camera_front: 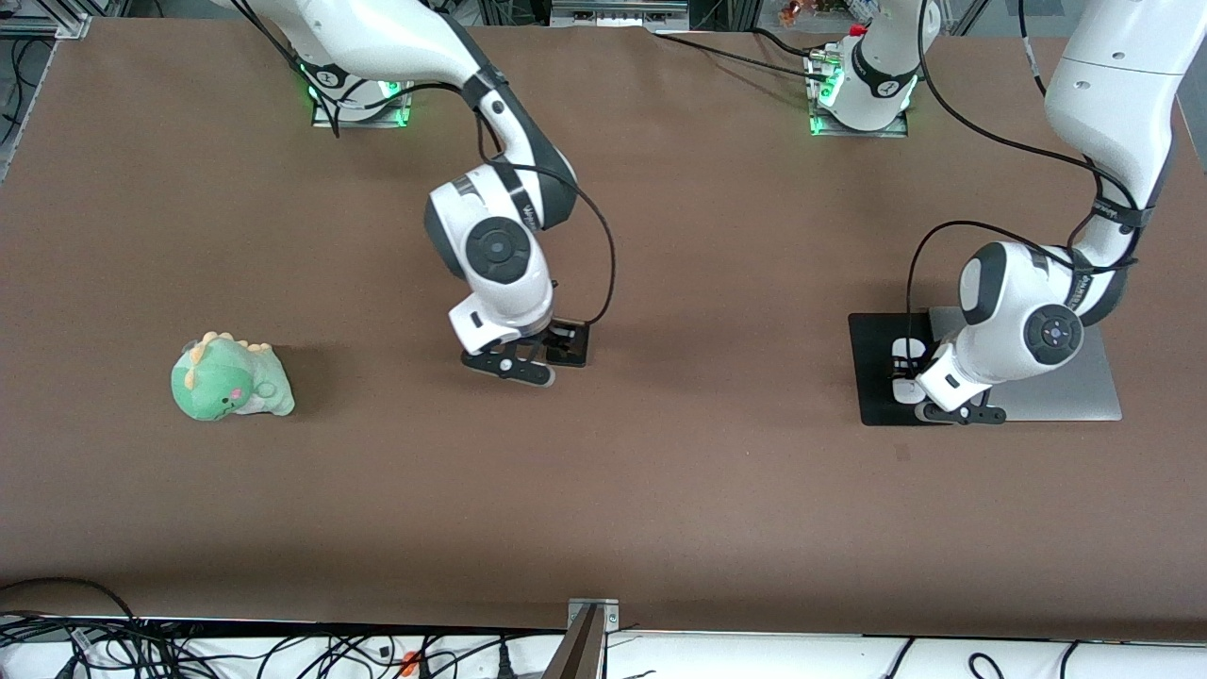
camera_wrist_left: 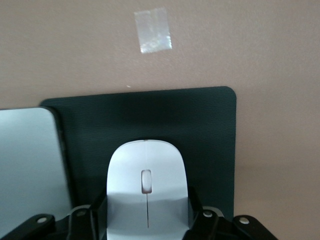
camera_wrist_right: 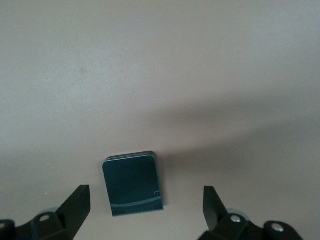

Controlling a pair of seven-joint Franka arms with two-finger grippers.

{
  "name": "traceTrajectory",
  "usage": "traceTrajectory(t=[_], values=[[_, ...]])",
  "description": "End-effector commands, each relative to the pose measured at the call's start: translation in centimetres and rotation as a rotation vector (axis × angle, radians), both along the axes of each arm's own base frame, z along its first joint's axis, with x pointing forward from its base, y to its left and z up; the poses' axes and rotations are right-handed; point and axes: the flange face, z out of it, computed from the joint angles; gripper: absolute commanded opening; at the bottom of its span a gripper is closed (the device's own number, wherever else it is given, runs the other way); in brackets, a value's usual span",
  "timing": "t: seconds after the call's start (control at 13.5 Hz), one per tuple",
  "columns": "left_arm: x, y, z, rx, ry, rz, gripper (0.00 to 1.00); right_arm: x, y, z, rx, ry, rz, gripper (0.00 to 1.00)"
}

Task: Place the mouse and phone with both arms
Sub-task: 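Lower the mouse onto the pad while the right gripper grasps the phone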

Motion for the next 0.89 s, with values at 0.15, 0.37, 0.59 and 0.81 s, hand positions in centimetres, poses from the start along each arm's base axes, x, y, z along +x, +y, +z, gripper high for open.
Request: traceTrajectory(t=[0.15,0.37,0.59,0.81], values=[[-2.0,-0.1,0.1,-0.005,-0.033,-0.027,0.68,-2.5,2.7,-5.9,-0.032,-0.082,0.080,1.00],[-1.8,0.3,0.5,-0.002,-0.036,-0.020,1.00,-3.7,3.9,-8.9,-0.052,-0.102,0.130,1.00],[-0.9,0.2,3.8,0.013,-0.086,-0.019,1.00,-4.8,3.1,-10.7,-0.092,-0.080,0.164,1.00],[1.9,0.4,10.0,0.046,-0.019,-0.024,1.00,-5.4,3.9,-11.4,-0.076,-0.101,0.172,1.00]])
